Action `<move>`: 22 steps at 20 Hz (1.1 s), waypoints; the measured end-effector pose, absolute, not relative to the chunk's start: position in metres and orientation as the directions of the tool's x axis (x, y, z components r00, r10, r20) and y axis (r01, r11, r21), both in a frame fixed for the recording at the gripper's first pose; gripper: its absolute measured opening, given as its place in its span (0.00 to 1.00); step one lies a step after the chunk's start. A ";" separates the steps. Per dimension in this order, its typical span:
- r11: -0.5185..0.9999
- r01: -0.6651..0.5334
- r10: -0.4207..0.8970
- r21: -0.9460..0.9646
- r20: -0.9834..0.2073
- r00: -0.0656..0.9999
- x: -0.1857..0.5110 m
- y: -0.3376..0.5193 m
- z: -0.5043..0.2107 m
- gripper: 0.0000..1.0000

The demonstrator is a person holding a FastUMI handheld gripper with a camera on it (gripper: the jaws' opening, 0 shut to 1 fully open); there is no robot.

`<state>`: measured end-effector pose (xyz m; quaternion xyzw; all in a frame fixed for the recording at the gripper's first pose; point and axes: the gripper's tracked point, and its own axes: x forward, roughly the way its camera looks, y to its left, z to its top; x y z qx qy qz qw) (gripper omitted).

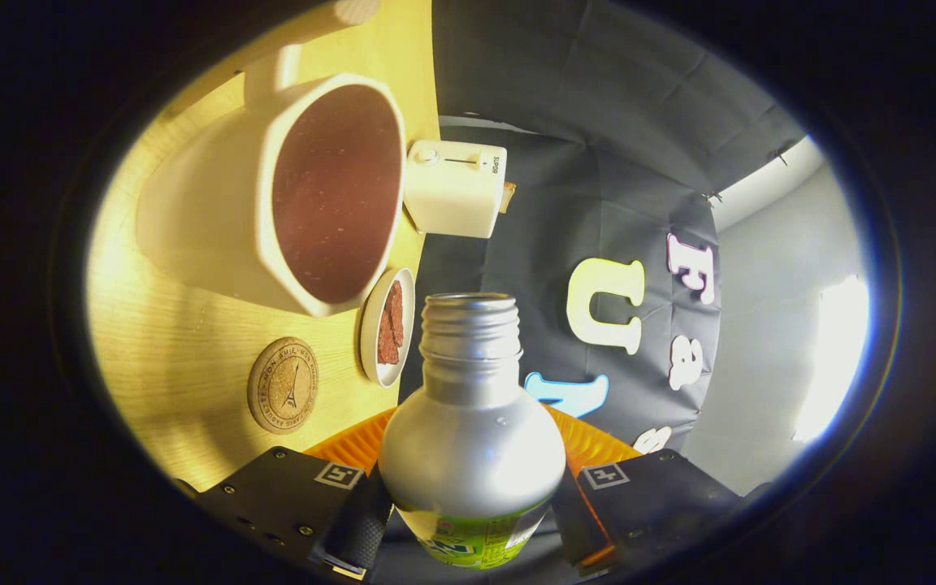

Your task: Take the bottle from table, then pour the juice into the cup, finally place the bottle on the coaster

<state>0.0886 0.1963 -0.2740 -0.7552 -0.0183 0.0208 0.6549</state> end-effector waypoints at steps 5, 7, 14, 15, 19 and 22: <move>-0.188 0.019 0.073 -0.982 0.006 0.997 0.086 0.199 -0.270 0.82; -0.197 0.029 0.076 -0.980 0.015 0.997 0.086 0.200 -0.268 0.82; -0.227 0.037 0.074 -0.973 0.020 0.997 0.084 0.198 -0.262 0.82; -0.231 0.037 0.075 -0.972 0.020 0.997 0.084 0.198 -0.262 0.82; -0.251 0.044 0.080 -0.967 0.024 0.997 0.083 0.198 -0.258 0.82; -0.260 0.042 0.079 -0.965 0.022 0.997 0.081 0.198 -0.256 0.82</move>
